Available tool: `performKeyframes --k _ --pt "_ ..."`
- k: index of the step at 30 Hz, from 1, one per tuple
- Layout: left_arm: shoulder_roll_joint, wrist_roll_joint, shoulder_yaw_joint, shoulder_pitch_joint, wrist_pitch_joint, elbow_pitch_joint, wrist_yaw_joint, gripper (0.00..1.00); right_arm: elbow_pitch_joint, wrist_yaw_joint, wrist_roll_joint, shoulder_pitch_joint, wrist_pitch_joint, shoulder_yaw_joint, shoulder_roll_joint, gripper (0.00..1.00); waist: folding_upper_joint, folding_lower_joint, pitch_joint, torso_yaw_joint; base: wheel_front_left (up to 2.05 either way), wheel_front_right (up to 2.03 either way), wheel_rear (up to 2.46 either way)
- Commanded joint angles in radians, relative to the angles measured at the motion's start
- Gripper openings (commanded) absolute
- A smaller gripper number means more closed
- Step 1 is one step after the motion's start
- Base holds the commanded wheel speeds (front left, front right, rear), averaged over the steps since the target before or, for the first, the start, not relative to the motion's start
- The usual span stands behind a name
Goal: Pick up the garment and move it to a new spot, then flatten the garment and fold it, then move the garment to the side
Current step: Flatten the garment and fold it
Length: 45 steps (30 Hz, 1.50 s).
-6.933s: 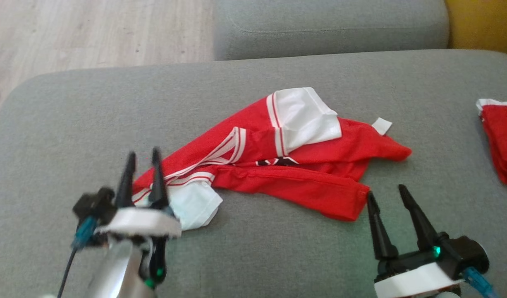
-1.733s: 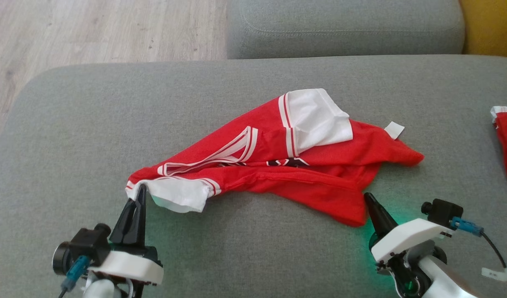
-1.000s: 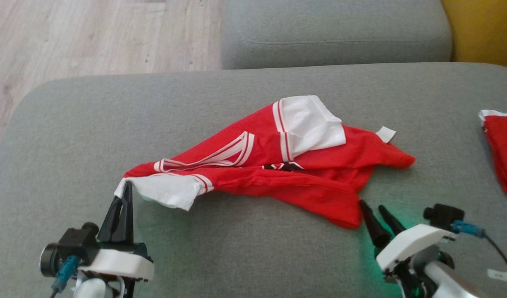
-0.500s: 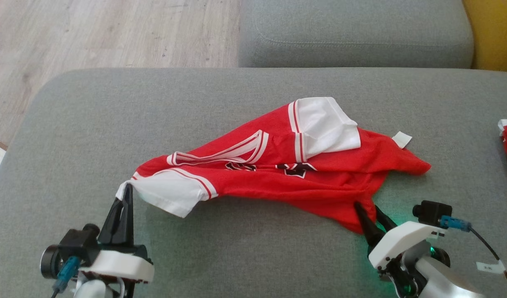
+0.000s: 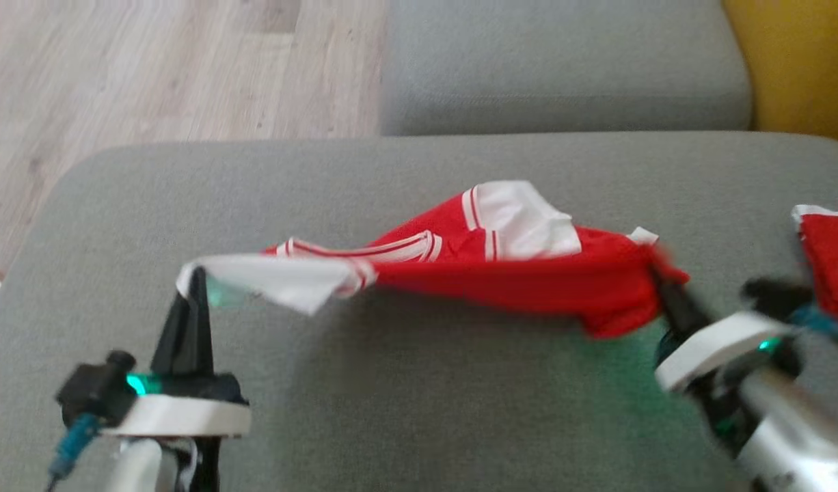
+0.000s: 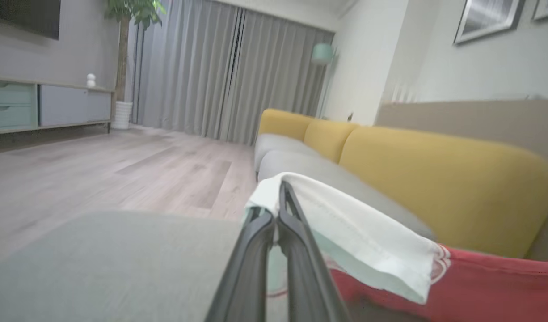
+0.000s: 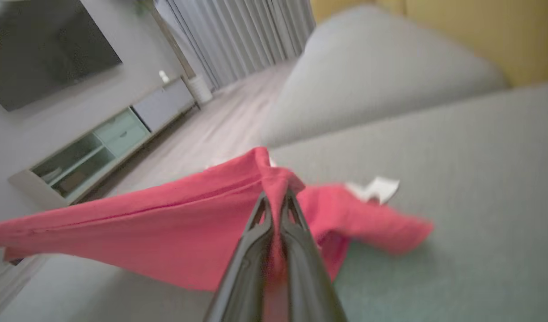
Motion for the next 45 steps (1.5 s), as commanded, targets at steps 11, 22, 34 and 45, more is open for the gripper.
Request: performKeyframes --k 11,22,34,45 --pt "0.093 -0.177 0.025 -0.148 0.173 -0.298 0.009 0.0 -0.343 -0.001 -0.33 0.102 0.008 -0.304 -0.132 0.0 0.0 0.0 -0.05 -0.054 0.0 0.0 0.0" --pt "0.096 -0.13 0.054 -0.027 0.134 -0.128 0.102 0.0 -0.371 -0.001 -0.564 0.323 0.21 -0.289 0.112 1.0 0.0 0.0 0.046 -0.04 0.0 0.0 0.0" --pt "0.084 -0.134 0.038 -0.127 0.059 0.063 0.066 0.0 -0.576 -0.001 -0.246 0.512 0.358 -0.308 0.116 1.0 0.0 0.0 0.094 0.0 0.0 0.0 0.0" --pt "0.055 -0.128 0.006 -0.199 0.021 0.155 0.046 0.0 -0.556 -0.001 -0.11 0.481 0.463 -0.304 0.089 1.0 0.0 0.0 0.116 0.02 0.0 0.0 0.0"
